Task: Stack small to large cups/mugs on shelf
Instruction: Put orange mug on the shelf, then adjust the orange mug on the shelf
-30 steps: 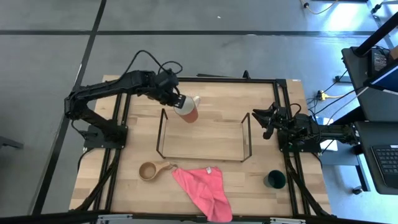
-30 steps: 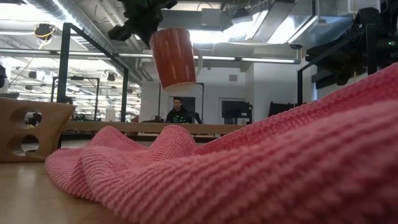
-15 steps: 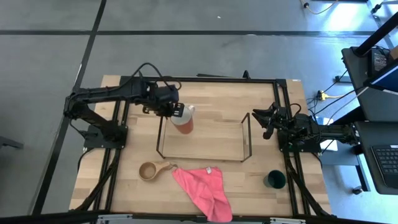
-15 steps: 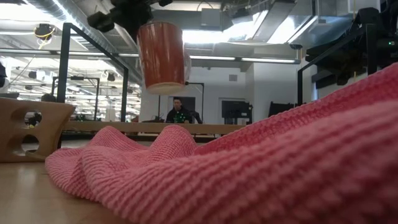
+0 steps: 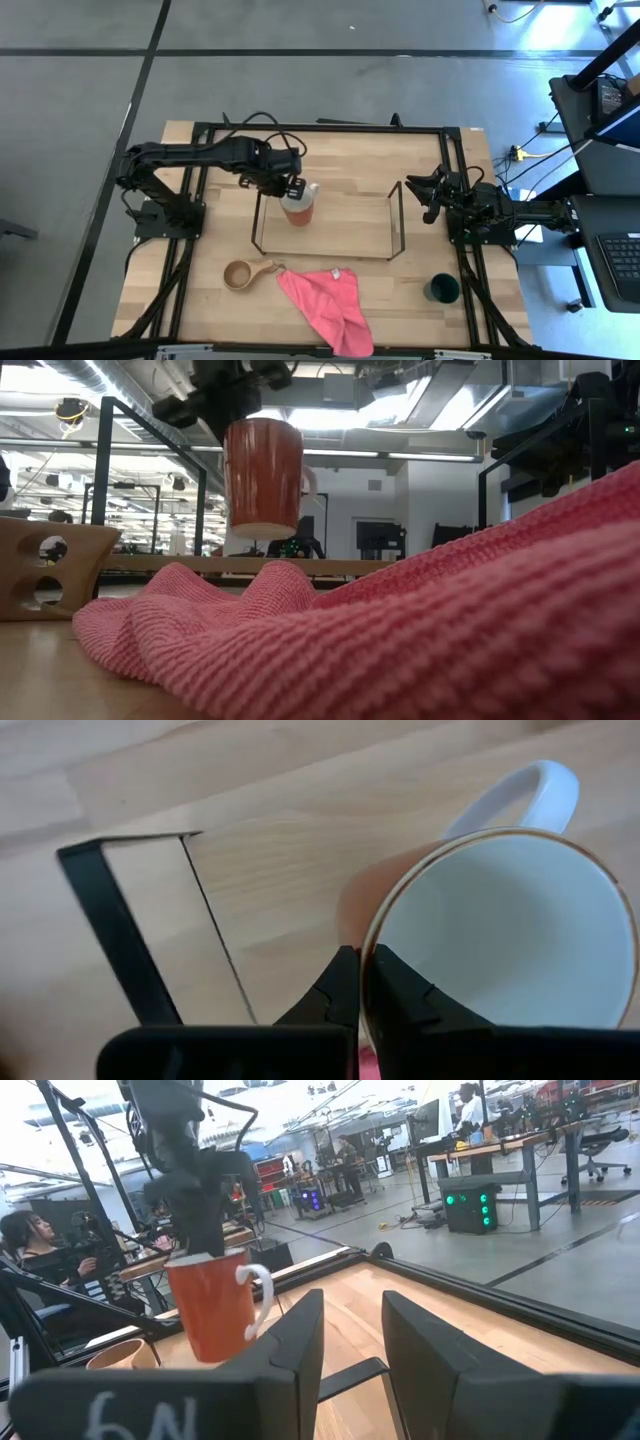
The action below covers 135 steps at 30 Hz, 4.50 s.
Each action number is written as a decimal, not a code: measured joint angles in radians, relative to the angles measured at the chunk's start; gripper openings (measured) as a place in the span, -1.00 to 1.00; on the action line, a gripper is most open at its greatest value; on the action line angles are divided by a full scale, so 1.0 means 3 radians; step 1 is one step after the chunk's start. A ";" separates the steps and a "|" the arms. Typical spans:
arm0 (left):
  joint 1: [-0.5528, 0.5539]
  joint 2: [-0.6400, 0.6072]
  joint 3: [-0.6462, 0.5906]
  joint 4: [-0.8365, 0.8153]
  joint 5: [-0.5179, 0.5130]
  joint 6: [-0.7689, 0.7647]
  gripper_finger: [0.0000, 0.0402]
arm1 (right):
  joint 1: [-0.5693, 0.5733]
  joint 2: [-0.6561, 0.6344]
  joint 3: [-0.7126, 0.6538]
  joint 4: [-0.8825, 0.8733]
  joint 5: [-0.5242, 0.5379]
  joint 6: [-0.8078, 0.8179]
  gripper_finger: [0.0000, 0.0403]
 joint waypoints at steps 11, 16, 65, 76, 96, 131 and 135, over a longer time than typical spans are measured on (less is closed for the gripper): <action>0.0023 0.0006 0.0000 -0.0024 -0.0301 0.1877 -0.99 | 0.0000 0.0000 0.0000 0.0000 0.0000 -0.0001 -0.47; 0.0113 0.0006 0.0000 0.0026 -0.0214 0.2779 -0.99 | 0.0001 0.0000 -0.0001 0.0000 0.0000 -0.0002 -0.47; 0.0446 0.0005 -0.0322 0.0333 0.0472 0.4689 -0.83 | 0.0001 0.0001 -0.0001 0.0184 0.0027 -0.0090 -0.47; 0.0446 0.0005 -0.0322 0.0337 0.0482 0.4688 -0.93 | 0.0001 0.0001 0.0000 0.0182 0.0027 -0.0096 -0.47; 0.0440 0.0005 -0.0324 0.0386 0.0658 0.4687 -0.85 | 0.0000 0.0001 0.0000 0.0175 0.0029 -0.0200 -0.47; 0.0600 -0.0004 0.0441 -0.0052 0.0362 0.4512 -0.66 | 0.0003 0.0568 0.1076 0.0076 -0.0228 -0.0420 -0.47; 0.0647 -0.0004 0.0441 -0.0084 0.0362 0.4512 -0.66 | 0.0001 0.1343 0.1825 -0.0021 0.0026 -0.0696 -0.47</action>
